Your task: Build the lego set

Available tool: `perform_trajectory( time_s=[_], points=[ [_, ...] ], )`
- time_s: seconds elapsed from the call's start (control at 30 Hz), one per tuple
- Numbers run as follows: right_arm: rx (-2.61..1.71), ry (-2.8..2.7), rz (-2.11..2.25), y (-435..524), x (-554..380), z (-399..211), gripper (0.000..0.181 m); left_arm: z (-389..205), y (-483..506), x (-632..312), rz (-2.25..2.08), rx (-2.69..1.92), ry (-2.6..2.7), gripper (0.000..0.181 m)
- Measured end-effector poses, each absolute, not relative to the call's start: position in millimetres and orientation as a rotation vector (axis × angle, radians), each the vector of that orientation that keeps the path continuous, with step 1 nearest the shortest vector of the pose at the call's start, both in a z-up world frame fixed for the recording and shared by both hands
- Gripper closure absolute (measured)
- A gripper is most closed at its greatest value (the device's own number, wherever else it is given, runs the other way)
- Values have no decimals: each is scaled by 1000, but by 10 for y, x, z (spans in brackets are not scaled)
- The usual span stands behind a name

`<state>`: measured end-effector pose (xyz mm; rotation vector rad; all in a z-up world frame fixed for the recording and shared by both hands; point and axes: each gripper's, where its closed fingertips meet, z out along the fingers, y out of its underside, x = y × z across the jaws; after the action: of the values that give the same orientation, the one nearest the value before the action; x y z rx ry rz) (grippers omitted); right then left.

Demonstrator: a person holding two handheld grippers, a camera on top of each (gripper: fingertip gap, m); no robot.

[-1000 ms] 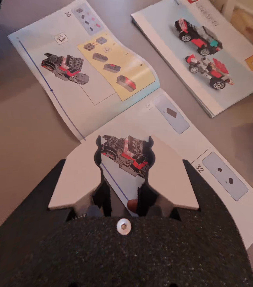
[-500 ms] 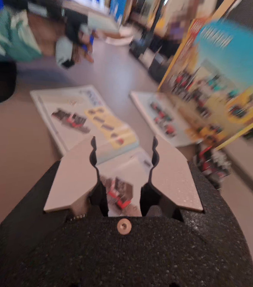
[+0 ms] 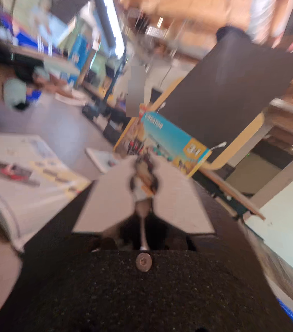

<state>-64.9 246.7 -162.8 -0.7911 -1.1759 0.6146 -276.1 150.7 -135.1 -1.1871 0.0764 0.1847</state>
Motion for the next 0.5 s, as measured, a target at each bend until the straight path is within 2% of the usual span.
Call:
perform_trajectory(
  time_s=[0.03,0.1,0.13,0.17,0.2,0.23,0.27,0.3,0.33,0.4,0.43,0.47,0.5],
  points=[
    [-854,-1205,559,2535,-636,-1698,181,-1393,1515,-2755,198,-1225,92,181],
    [-872,-1179,494,2604,-609,-1709,181,-1447,1563,-2706,227,-1268,143,181],
    [-838,-1165,520,2563,-618,-1669,170,-1424,1567,-2668,237,-1248,159,169],
    [-817,-1098,555,2558,-621,-1578,121,-1375,1564,-2641,248,-1205,156,126],
    [-803,-1032,603,2567,-645,-1500,62,-1350,1584,-2603,239,-1179,161,123],
    [-835,-1020,651,2579,-678,-1524,47,-1395,1635,-2563,208,-1210,173,120],
    [-877,-1057,679,2572,-700,-1592,64,-1485,1680,-2507,169,-1272,208,117],
    [-897,-1139,675,2522,-692,-1665,137,-1562,1685,-2430,140,-1327,270,181],
    [-888,-1205,658,2472,-677,-1699,180,-1580,1670,-2375,131,-1354,307,181],
    [-903,-1172,614,2513,-647,-1670,181,-1478,1626,-2277,157,-1302,349,181],
    [-881,-1169,628,2485,-659,-1649,165,-1410,1597,-2223,176,-1254,373,177],
    [-865,-1115,639,2497,-671,-1586,112,-1339,1577,-2193,188,-1206,367,144],
    [-851,-1057,653,2519,-704,-1525,50,-1289,1577,-2166,168,-1171,346,100]
  ],
)
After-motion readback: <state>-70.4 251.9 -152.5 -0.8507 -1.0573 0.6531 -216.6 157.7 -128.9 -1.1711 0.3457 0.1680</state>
